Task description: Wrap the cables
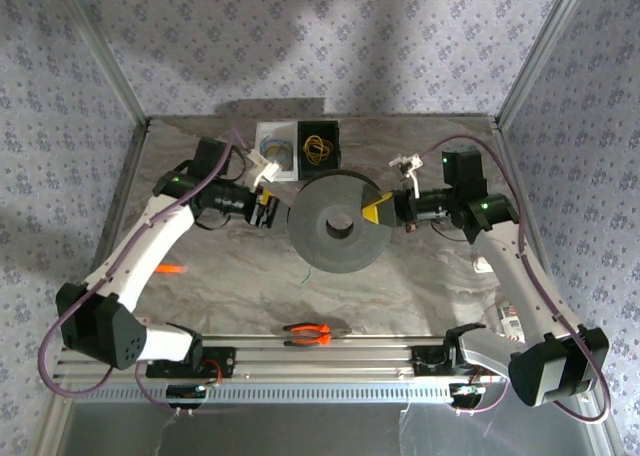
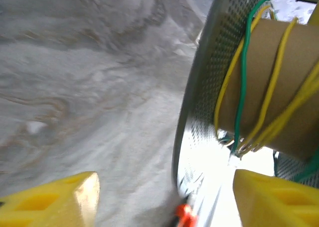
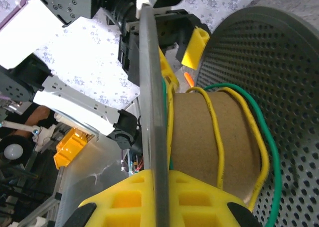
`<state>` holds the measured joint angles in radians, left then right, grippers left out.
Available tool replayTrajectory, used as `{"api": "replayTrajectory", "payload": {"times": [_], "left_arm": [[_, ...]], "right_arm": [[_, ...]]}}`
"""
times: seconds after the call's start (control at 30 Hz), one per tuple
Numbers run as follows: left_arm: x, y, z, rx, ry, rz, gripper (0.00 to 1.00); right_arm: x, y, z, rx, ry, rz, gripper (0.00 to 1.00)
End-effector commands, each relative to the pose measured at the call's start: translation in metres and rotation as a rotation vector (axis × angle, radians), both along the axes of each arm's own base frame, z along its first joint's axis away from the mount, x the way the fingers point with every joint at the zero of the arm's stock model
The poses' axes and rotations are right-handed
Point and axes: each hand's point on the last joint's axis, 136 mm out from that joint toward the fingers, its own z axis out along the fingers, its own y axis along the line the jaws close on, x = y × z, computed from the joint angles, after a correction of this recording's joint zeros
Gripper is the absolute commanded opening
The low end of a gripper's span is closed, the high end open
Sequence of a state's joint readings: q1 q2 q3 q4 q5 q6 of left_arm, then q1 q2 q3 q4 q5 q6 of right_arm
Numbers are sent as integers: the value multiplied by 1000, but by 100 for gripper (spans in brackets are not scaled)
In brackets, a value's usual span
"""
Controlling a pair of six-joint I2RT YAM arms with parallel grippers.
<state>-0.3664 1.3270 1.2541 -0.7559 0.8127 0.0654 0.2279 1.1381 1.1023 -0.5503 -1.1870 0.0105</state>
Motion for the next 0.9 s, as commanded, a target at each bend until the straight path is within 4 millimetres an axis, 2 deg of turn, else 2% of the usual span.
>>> {"api": "replayTrajectory", "payload": {"times": [0.0, 0.07, 0.1, 0.13, 0.23, 0.33, 0.53, 0.63, 0.87], "left_arm": [[-3, 18, 21, -21, -74, 42, 80], [2, 32, 21, 15, -100, 99, 81], [5, 41, 20, 42, -115, 135, 85], [9, 50, 18, 74, -130, 176, 96], [21, 77, 13, 190, -182, 325, 98], [30, 100, 11, 259, -216, 478, 100], [30, 134, 17, 294, -277, 698, 100], [26, 147, 17, 315, -306, 765, 100], [18, 157, 0, 349, -297, 799, 100]], "right_arm": [[11, -11, 5, -18, -55, -79, 0], [12, -14, 6, -13, -53, -91, 0], [13, -16, 6, -14, -48, -99, 0], [15, -17, 3, -22, -37, -114, 0], [28, -18, -12, -36, 25, -173, 0], [46, -14, -34, -23, 117, -248, 0], [73, 1, -87, -1, 292, -368, 0], [81, 12, -109, 31, 356, -395, 0], [88, 27, -156, 28, 448, -438, 0]]}}
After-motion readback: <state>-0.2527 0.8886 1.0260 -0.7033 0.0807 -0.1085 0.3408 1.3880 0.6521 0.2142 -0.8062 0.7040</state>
